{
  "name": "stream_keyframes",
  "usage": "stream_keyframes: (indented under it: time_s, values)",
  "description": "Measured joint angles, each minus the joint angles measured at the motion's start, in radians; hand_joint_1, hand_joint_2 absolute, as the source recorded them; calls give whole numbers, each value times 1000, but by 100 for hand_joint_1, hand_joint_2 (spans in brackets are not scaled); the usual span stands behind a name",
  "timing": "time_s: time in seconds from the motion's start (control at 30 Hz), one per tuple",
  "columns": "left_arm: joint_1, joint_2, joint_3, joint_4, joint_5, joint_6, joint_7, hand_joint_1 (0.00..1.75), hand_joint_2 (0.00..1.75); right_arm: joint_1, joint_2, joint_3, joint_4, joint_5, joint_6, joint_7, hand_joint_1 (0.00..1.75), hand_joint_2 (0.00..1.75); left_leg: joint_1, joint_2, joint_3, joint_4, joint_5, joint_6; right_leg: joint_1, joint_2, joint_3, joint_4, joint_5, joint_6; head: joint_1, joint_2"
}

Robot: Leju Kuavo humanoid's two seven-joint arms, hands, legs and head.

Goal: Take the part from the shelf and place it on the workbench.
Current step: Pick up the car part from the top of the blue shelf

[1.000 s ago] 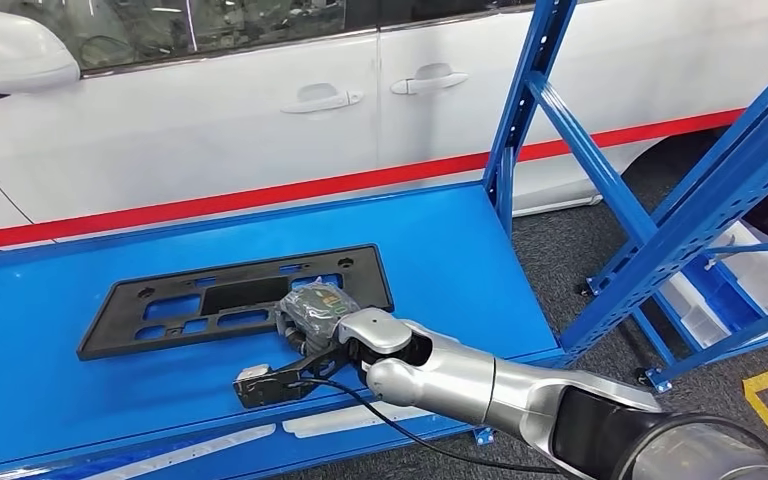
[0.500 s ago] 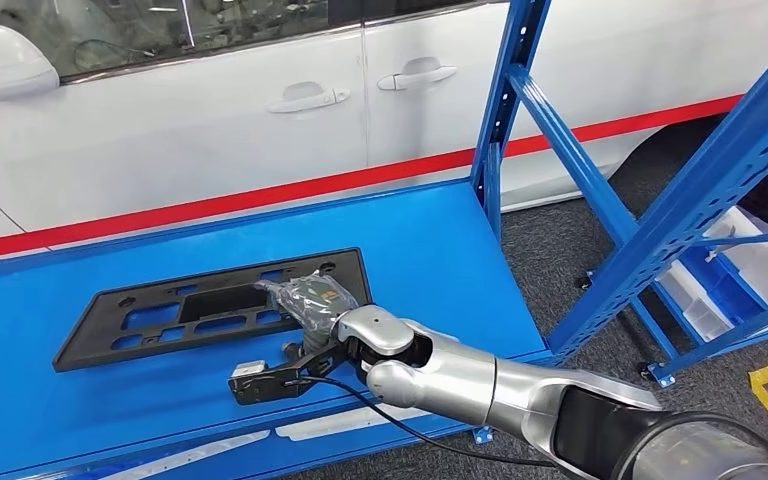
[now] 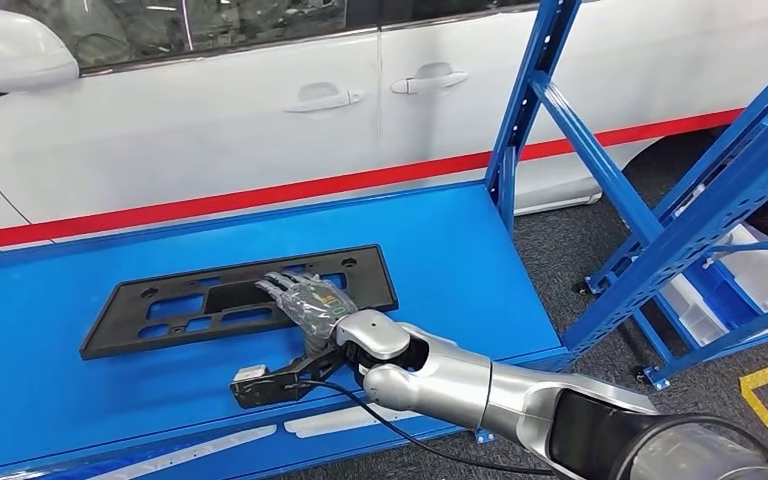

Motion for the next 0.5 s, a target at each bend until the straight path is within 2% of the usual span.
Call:
stream_keyframes:
  time_s: [0.07, 0.1, 0.2, 0.27, 0.3, 0.37, 0.4, 0.43, 0.47, 0.5]
  values:
    - [-1, -1, 0, 0, -1, 0, 2, 0, 0, -1, 3, 0, 14, 1, 0, -3, 0, 175, -2, -1, -5, 16, -9, -7, -1, 0, 56, -117, 43, -3, 0, 0]
    - [-2, -2, 0, 0, -1, 0, 2, 0, 0, -2, 6, 0, 18, 2, -1, -4, 0, 175, -4, -1, -8, 23, -13, -12, -1, 0, 72, -151, 49, -6, 0, 0]
    - [-3, -3, 0, 0, -3, -1, 4, 0, 0, -3, 14, 0, 35, 2, -2, -5, 0, 175, -5, 0, -15, 26, -14, -26, 2, 3, 75, -167, 52, -21, -1, 0]
    - [-4, -3, 0, 0, -5, -2, 5, 0, 0, -6, 20, 0, 53, 4, -4, -6, 0, 175, -2, 1, -27, 54, -34, -38, 0, 3, 77, -172, 56, -31, -1, 0]
    - [-5, -3, 0, 0, -7, -2, 6, 0, 0, -8, 24, 0, 60, 5, -4, -7, 0, 175, 0, 2, -45, 94, -58, -43, -2, 2, 78, -174, 58, -35, -1, 0]
    - [-7, -4, 0, 0, -11, -2, 9, 0, 0, -8, 30, 0, 70, 9, -6, -7, 0, 175, 2, 2, -100, 215, -114, -52, -2, 0, 78, -174, 58, -39, -2, 0]
    - [-7, -5, 0, 0, -12, -2, 10, 0, 0, -8, 32, 0, 74, 11, -6, -8, 0, 175, 3, 2, -124, 266, -130, -54, -1, -1, 78, -174, 58, -40, -2, 0]
    - [-7, -6, 0, 0, -13, -2, 11, 0, 0, -8, 34, 0, 80, 12, -6, -8, 0, 175, 3, 2, -137, 289, -130, -54, 0, -1, 78, -174, 57, -40, -2, 0]
    - [-7, -6, 0, 0, -13, -2, 12, 0, 0, -8, 36, 0, 86, 12, -6, -8, 0, 175, 3, 2, -131, 273, -111, -52, 1, -1, 79, -174, 57, -40, -2, 0]
    - [-7, -6, 0, 0, -14, -2, 13, 0, 0, -9, 38, 0, 91, 13, -6, -8, 0, 175, 3, 2, -110, 227, -80, -48, 2, 0, 80, -174, 57, -40, -2, 0]
